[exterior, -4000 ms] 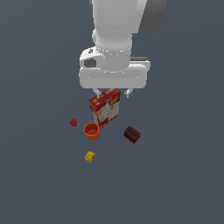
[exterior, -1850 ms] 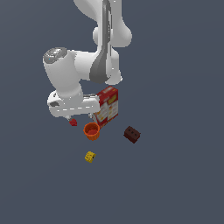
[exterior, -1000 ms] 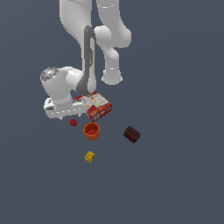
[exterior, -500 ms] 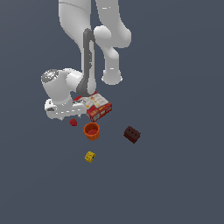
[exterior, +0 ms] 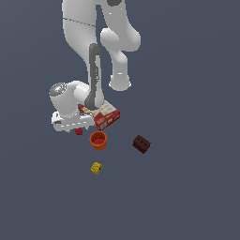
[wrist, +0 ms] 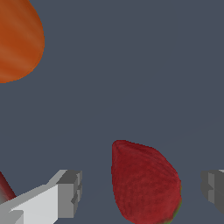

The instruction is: Pick up a designated object from a clutter of objects.

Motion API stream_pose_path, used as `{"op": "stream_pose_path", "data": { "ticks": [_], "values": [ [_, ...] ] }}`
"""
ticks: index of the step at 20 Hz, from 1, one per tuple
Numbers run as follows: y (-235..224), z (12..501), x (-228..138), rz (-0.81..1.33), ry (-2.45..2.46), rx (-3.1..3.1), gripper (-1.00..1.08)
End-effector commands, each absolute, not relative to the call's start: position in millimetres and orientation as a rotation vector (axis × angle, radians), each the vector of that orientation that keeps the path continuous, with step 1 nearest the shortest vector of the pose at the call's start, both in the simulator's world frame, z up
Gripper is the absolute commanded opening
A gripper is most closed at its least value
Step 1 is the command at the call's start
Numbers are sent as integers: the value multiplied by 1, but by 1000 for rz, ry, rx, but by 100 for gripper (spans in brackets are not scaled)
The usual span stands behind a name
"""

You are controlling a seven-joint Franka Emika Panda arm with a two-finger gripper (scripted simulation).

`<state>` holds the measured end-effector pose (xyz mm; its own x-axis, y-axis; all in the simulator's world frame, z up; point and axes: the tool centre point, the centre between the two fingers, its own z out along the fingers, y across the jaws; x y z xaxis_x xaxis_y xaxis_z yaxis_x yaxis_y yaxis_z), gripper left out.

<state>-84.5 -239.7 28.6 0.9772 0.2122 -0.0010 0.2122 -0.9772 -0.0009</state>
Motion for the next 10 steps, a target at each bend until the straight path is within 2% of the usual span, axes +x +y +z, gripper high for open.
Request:
{"op": "stream_pose_path", "data": {
  "ticks": [1,3,4,10],
  "values": [
    [-240,24,-84,0,-336,-3123,100],
    [-240,22,-84,0,-336,-3123,100],
    [-240,22,-84,0,-336,-3123,-100],
    [-240,22,-84,0,-336,-3123,-100]
  ]
}}
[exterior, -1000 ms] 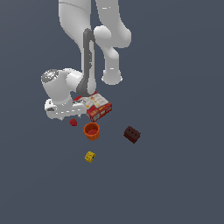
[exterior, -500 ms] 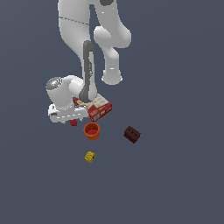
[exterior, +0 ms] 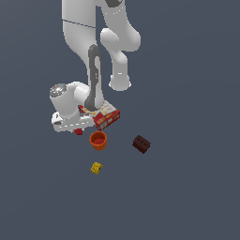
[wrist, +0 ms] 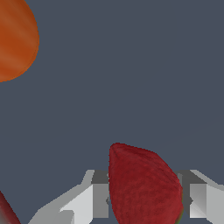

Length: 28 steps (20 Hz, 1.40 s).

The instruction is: Pick up a designated object from a clutter of objects.

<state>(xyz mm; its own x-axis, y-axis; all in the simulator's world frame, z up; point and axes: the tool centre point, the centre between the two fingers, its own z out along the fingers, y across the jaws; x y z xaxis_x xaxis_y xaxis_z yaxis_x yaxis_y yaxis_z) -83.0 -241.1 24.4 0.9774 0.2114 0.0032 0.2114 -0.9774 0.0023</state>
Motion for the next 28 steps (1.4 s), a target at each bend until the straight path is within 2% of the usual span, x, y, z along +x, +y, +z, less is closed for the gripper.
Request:
{"op": "stream_pose_path", "data": {
  "ticks": [1,7,14,28],
  "values": [
    [-240,22,-84,0,336,3124,-100],
    [-241,30,-80,18,331,3117,-100],
    [-223,47,-81,18,331,3118,-100],
    [-134,129,-83,13,331,3119,-100]
  ]
}}
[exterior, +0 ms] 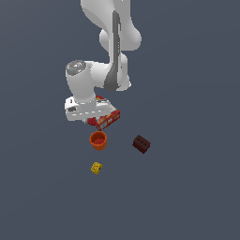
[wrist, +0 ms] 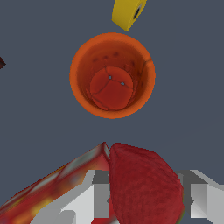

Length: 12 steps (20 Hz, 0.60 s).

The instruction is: Pick up a designated object from a clutter of objects.

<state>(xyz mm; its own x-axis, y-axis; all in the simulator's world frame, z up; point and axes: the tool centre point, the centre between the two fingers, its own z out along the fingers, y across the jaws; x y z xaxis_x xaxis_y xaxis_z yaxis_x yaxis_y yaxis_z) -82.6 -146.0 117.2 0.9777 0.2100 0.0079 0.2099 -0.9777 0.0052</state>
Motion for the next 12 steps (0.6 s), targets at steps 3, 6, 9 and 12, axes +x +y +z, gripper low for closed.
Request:
{"op": "stream_pose_path", "data": {
  "ticks": [3,6,9,12],
  "values": [
    [-109,152,-84,11,331,3117,-100],
    [-82,178,-84,10,331,3116,-100],
    [-55,203,-84,8,331,3115,-100],
    [-28,229,-85,7,331,3114,-100]
  ]
}}
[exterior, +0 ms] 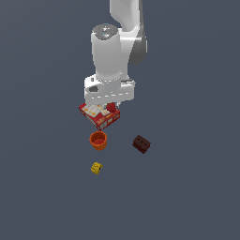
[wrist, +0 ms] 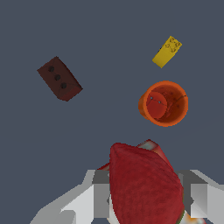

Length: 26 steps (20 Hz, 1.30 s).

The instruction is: Pick up a designated object from a clutter of objects.

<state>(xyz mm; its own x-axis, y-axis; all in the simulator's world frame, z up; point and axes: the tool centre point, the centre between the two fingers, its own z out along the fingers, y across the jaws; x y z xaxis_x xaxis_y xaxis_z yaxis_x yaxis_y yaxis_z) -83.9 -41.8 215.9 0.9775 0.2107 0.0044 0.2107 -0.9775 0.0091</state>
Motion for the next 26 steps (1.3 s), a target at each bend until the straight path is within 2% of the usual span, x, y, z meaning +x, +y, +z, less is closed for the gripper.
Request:
{"op": "stream_pose_path", "data": {
  "ticks": [1,16,26],
  "values": [
    [-19,238,-85,7,331,3114,-100],
    [113,361,-82,1,337,3120,-100],
    [160,405,-77,0,337,3123,-100]
  ]
}}
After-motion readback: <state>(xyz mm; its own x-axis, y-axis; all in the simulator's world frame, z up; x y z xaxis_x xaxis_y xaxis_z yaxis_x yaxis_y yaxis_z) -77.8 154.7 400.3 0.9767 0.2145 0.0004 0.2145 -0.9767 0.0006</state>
